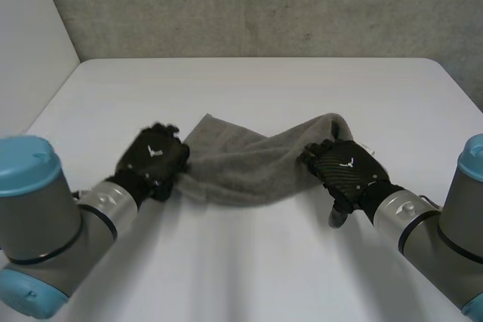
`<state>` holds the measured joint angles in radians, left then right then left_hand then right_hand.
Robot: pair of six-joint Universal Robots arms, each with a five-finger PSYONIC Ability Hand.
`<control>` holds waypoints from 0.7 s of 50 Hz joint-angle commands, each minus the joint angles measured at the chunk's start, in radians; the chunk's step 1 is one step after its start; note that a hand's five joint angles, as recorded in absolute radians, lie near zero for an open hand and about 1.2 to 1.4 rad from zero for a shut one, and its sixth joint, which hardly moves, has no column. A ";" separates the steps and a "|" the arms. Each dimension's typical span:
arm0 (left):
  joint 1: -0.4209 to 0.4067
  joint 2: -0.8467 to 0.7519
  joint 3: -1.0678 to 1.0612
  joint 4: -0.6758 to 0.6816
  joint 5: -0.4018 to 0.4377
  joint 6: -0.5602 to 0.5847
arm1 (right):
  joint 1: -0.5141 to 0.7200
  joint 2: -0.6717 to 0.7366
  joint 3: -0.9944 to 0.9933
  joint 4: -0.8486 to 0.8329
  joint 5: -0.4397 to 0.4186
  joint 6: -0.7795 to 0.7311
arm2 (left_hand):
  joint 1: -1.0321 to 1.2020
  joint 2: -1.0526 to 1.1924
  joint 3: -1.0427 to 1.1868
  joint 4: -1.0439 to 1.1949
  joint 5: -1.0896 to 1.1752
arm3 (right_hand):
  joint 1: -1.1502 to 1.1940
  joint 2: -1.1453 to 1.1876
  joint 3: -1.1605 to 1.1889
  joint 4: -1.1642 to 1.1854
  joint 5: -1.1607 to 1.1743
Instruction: Fold the towel.
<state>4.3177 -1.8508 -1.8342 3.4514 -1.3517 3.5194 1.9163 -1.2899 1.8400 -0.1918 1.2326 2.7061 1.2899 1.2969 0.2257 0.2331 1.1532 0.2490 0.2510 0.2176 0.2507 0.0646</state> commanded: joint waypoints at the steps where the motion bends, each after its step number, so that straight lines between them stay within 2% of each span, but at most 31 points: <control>1: 0.000 0.113 0.016 -0.018 0.002 -0.144 | -0.006 0.029 -0.001 -0.005 0.005 0.014 | 0.106 0.099 -0.051 -0.059 0.069 | -0.075 -0.076 -0.043 -0.076 -0.065; 7: -0.004 0.188 0.018 -0.074 0.017 -0.241 | -0.014 0.078 -0.030 -0.012 -0.004 0.107 | 0.106 0.099 -0.051 -0.059 0.069 | -0.075 -0.076 -0.043 -0.076 -0.065; 9: 0.000 0.241 0.016 -0.109 0.055 -0.284 | -0.014 0.102 -0.048 -0.015 -0.004 0.122 | 0.106 0.099 -0.051 -0.059 0.069 | -0.075 -0.076 -0.043 -0.076 -0.065; 14: 0.011 0.326 0.016 -0.135 0.105 -0.335 | -0.023 0.182 -0.132 -0.020 -0.005 0.135 | 0.106 0.099 -0.051 -0.059 0.069 | -0.075 -0.076 -0.043 -0.076 -0.065; 22: 0.042 0.374 -0.008 -0.146 0.118 -0.399 | -0.019 0.294 -0.251 -0.021 -0.008 0.146 | 0.106 0.099 -0.051 -0.059 0.069 | -0.075 -0.076 -0.043 -0.076 -0.065; 23: 0.045 0.372 -0.017 -0.146 0.120 -0.413 | -0.016 0.311 -0.268 -0.024 -0.007 0.146 | 0.106 0.099 -0.051 -0.059 0.069 | 0.057 0.055 -0.043 -0.076 0.067; 24: 0.045 0.372 -0.017 -0.146 0.120 -0.413 | -0.016 0.311 -0.268 -0.025 -0.007 0.146 | 0.106 0.099 -0.051 -0.059 0.069 | 0.059 0.057 -0.043 -0.076 0.069; 26: 0.051 0.366 -0.027 -0.144 0.123 -0.427 | -0.013 0.345 -0.294 -0.053 -0.005 0.155 | 0.106 0.099 -0.051 -0.059 0.069 | 0.538 0.536 -0.043 -0.076 0.548; 27: 0.057 0.361 -0.033 -0.146 0.129 -0.436 | -0.013 0.345 -0.294 -0.054 -0.005 0.155 | 0.106 0.099 -0.051 -0.059 0.069 | 0.541 0.539 -0.043 -0.076 0.550; 29: 0.060 0.358 -0.039 -0.146 0.137 -0.442 | -0.011 0.365 -0.317 -0.093 -0.007 0.190 | 0.106 0.099 -0.051 -0.059 0.069 | 1.072 1.070 -0.043 -0.076 1.082; 31: 0.076 0.355 -0.042 -0.146 0.149 -0.444 | -0.011 0.368 -0.324 -0.110 -0.010 0.213 | 0.106 0.099 -0.051 -0.059 0.069 | 1.146 1.145 -0.043 -0.076 1.156; 35: 0.105 0.355 -0.042 -0.146 0.158 -0.444 | -0.013 0.365 -0.334 -0.121 -0.027 0.250 | 0.106 0.099 -0.051 -0.059 0.069 | 1.147 1.145 -0.043 -0.076 1.157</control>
<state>4.3863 -1.4900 -1.8725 3.3055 -1.2107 3.0779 1.9045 -0.9275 1.5239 -0.2781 1.2235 2.8969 1.2907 1.2969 0.2257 0.2331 1.1532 1.1057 1.1047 0.2176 0.2507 0.9712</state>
